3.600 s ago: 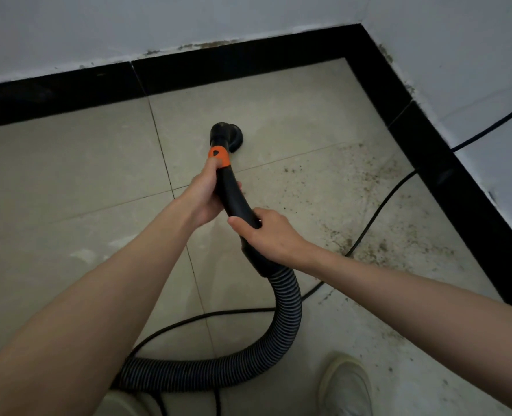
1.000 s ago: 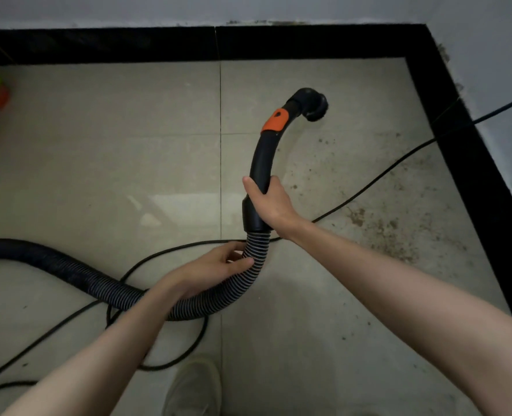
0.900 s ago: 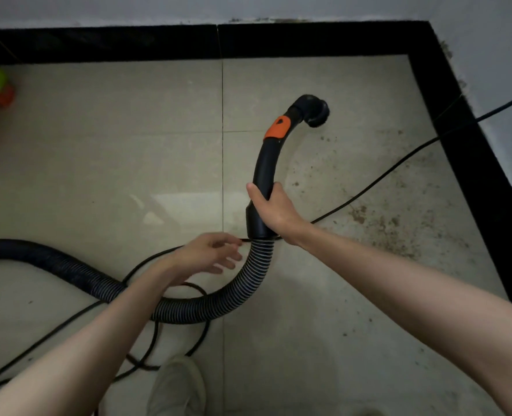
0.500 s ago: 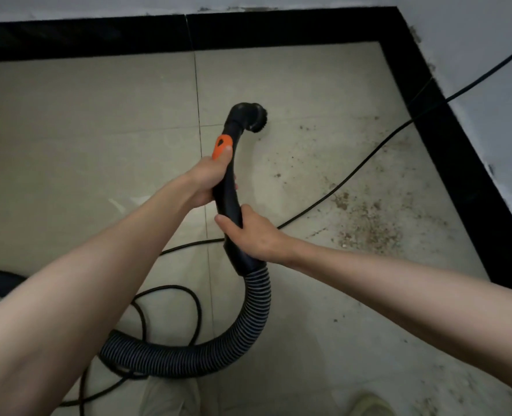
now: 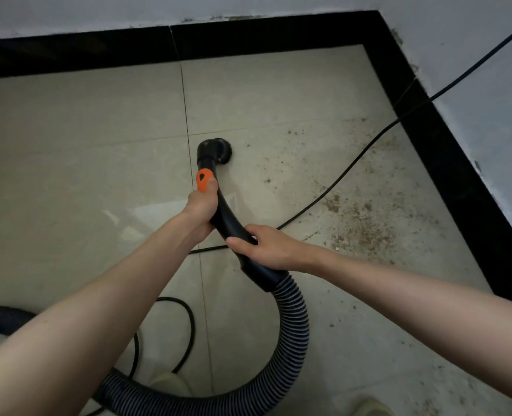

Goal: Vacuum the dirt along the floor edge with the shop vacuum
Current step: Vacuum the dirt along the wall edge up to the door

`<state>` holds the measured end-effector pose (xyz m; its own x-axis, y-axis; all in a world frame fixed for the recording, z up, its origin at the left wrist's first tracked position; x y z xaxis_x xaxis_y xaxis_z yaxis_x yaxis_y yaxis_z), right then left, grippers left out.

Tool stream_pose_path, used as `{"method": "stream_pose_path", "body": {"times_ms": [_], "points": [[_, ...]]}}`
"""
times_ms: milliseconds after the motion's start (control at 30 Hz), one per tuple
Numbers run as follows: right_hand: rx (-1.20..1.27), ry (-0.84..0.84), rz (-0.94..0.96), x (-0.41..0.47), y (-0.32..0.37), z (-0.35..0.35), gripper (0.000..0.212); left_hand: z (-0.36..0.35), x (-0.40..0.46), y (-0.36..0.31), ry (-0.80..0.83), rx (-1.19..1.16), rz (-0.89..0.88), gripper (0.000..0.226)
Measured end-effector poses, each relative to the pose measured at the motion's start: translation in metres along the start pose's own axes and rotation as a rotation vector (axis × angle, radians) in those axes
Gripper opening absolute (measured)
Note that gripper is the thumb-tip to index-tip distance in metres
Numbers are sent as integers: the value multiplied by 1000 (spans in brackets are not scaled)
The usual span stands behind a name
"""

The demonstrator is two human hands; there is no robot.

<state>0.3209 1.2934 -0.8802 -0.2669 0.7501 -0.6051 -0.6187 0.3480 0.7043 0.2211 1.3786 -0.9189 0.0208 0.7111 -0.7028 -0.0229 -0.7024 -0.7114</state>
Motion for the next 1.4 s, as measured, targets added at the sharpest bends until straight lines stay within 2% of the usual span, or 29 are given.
{"method": "stream_pose_path", "body": {"times_ms": [133,267,400,500,633,833,967,1133,1233,1400], "points": [[86,-96,-27,-2,-11,15,38,-28,1,-13,110,43,35,49],[107,-212,-24,-2,-19,37,40,-57,3,-28,152,103,59,42],[119,-247,-1,0,-30,63,45,-78,16,-36,103,109,54,39],[118,-230,12,2,-42,74,42,-87,30,-33,37,129,28,50],[108,-288,16,1,-59,83,32,-99,35,-28,-33,158,7,62],[285,-359,-17,-14,-81,102,30,-141,28,-33,109,150,-9,58],[270,-404,-60,-16,-88,104,36,-154,28,-31,103,197,-29,58],[264,-485,-2,-16,-85,111,31,-157,39,-39,33,278,-88,61],[297,-479,34,-16,-89,112,32,-158,43,-38,-7,382,-127,58],[291,-513,18,-21,-106,120,31,-174,45,-35,89,480,-140,58]]}}
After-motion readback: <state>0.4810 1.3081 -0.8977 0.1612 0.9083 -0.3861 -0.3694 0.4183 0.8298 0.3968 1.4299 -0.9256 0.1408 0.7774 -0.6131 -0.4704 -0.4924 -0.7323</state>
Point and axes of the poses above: each hand's wrist, its own x-axis towards the middle knuckle, its own z-axis out of the back of the hand, y = z × x, the point moved 8 cm from there along x, towards the middle knuckle, and after that the axes turned 3 degrees about y, right-handed, at the moved point
